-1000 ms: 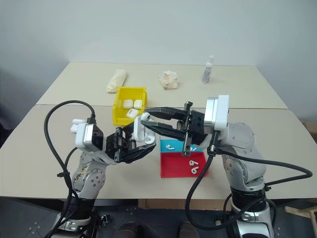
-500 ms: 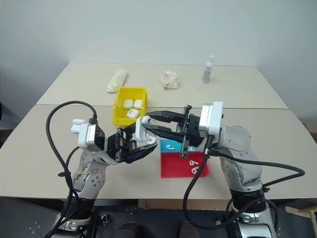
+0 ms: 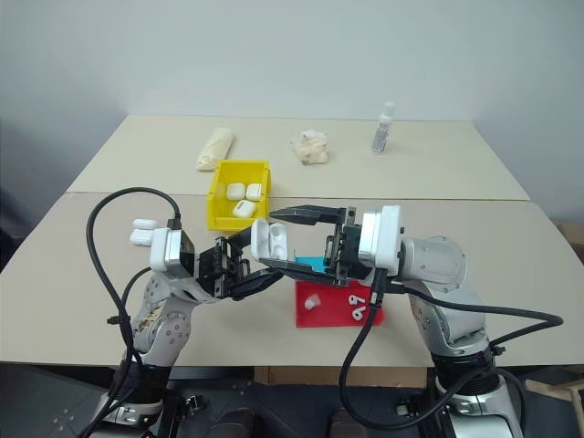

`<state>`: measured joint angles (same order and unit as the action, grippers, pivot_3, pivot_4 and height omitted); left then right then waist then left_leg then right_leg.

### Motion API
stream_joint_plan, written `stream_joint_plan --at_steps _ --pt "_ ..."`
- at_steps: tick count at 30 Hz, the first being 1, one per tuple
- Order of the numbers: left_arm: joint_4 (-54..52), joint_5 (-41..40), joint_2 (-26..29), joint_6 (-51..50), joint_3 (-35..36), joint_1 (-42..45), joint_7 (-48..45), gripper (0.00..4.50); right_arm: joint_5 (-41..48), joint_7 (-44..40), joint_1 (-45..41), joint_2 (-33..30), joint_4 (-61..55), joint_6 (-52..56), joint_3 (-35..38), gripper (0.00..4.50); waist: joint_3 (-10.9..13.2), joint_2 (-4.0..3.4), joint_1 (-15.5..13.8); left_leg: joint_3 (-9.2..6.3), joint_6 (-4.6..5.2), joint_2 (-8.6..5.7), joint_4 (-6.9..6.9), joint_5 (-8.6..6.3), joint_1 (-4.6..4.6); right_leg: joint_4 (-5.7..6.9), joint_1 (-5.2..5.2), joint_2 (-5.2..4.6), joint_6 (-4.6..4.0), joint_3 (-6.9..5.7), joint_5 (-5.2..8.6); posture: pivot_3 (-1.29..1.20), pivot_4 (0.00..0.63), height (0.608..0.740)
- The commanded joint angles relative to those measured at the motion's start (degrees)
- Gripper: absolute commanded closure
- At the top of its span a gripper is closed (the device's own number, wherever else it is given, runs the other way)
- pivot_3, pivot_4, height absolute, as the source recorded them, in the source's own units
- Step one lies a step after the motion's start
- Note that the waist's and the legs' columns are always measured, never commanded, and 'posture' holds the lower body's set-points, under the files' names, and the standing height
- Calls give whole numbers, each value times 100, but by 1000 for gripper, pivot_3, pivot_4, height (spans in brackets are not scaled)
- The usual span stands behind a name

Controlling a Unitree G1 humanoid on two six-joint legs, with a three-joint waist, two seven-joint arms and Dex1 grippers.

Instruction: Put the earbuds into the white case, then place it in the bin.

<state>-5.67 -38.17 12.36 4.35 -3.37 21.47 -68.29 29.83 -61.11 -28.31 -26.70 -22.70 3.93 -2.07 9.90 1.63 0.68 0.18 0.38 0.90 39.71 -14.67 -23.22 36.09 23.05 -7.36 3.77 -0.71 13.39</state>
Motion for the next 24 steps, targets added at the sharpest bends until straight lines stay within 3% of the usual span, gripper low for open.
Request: stream_joint_plan --at_steps 1,6,12,17,24 --pt "73 215 82 256 24 28 -138 1714 -75 146 26 -101 32 52 41 1356 0 0 0 0 0 0 0 0 0 0 0 0 0 1 0 0 150 740" --pt "434 446 422 530 213 -30 -324 1714 -176 285 146 -526 -73 343 216 1356 0 0 -2 3 0 0 -1 0 -2 -1 2 0 0 0 0 0 150 740" --pt "904 703 884 881 484 25 -537 1714 -393 -50 253 -1780 -274 1028 210 1356 1 -2 -10 2 1 0 0 0 -3 -2 1 0 0 -2 0 0 150 740" --pt "1082 882 1177 1109 497 -69 -736 1714 -1097 -591 -115 -2957 -292 1609 -384 1356 3 -5 -5 6 3 1 1 -2 -5 -4 4 0 0 1 0 0 150 740" --pt "977 974 1068 1217 367 -211 -649 1714 -1982 -1131 -675 -3551 -420 2440 -1524 1356 4 -7 -1 4 3 5 1 -2 -9 -4 8 0 -1 0 0 0 150 740"
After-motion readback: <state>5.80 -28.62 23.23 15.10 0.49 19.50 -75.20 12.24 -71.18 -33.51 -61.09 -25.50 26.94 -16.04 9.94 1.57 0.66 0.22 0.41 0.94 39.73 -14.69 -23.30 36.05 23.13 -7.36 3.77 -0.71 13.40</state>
